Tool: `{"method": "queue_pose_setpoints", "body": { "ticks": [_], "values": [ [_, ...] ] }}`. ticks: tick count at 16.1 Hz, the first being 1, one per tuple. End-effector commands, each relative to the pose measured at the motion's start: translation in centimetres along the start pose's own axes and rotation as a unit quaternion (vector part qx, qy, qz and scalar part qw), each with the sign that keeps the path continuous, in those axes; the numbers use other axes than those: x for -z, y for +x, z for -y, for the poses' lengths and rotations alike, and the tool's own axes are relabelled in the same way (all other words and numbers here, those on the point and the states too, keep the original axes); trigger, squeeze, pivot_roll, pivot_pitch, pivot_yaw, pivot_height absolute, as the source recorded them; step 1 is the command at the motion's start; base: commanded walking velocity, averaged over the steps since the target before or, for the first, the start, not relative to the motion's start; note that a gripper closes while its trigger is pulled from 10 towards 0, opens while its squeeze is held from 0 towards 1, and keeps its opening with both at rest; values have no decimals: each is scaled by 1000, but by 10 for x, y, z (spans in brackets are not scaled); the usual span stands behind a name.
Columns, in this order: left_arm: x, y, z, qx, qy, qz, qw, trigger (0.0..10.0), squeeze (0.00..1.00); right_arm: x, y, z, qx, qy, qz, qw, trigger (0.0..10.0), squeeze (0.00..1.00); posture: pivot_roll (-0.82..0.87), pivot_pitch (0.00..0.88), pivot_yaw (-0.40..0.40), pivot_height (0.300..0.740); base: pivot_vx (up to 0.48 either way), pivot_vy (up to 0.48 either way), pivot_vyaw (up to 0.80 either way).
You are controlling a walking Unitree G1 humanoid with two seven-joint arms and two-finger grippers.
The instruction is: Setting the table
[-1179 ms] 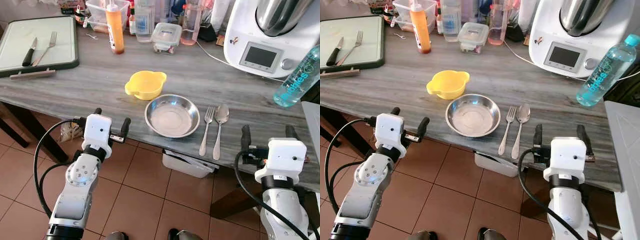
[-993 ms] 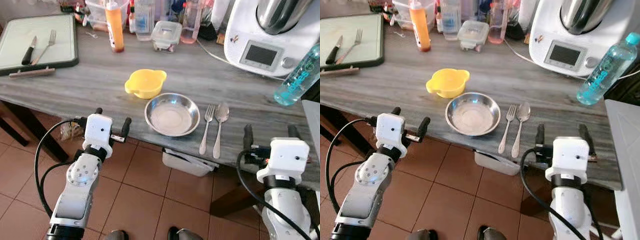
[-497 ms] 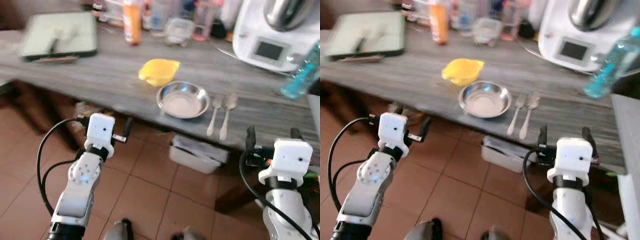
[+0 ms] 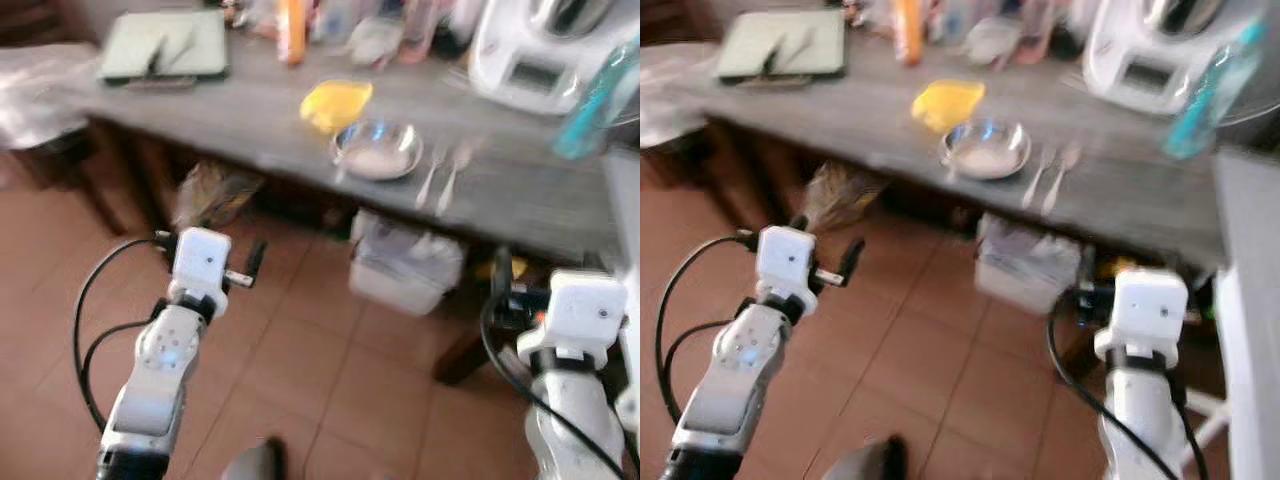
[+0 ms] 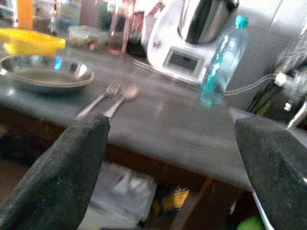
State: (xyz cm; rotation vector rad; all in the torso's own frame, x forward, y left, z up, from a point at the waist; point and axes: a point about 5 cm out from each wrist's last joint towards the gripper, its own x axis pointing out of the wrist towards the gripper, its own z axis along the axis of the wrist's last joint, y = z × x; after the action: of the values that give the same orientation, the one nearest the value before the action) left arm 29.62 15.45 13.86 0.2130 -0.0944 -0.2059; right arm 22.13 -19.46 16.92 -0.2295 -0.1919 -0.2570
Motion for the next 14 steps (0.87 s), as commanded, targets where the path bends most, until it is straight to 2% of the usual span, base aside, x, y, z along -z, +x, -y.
{"method": "queue_pose_setpoints", "body": {
  "ticks": [1,6,8,11,13,14],
  "values": [
    [-4,2,4,7,3,7,1000,10000,0,1,-2,4,7,-4,-2,1000,10000,0,93,139,-44,740,-368,0,0],
    [-6,5,8,13,5,13,1000,10000,0,-1,2,3,2,-7,4,1000,10000,0,93,132,-40,740,-366,0,0],
    [-11,8,11,28,12,37,999,10000,0,-1,3,3,4,-8,6,1000,10000,0,89,135,-30,740,0,0,0],
    [-17,11,15,54,-9,53,997,10000,0,-1,3,3,4,-9,6,1000,10000,0,86,136,-31,740,0,0,0],
    [-18,12,18,66,-9,53,996,10000,0,-1,3,1,2,-11,7,1000,10000,0,81,138,-31,740,0,0,0],
    [-19,13,20,80,-26,52,995,10000,0,-1,3,2,2,-12,6,1000,10000,0,81,139,-31,740,0,0,0]
  ]
}}
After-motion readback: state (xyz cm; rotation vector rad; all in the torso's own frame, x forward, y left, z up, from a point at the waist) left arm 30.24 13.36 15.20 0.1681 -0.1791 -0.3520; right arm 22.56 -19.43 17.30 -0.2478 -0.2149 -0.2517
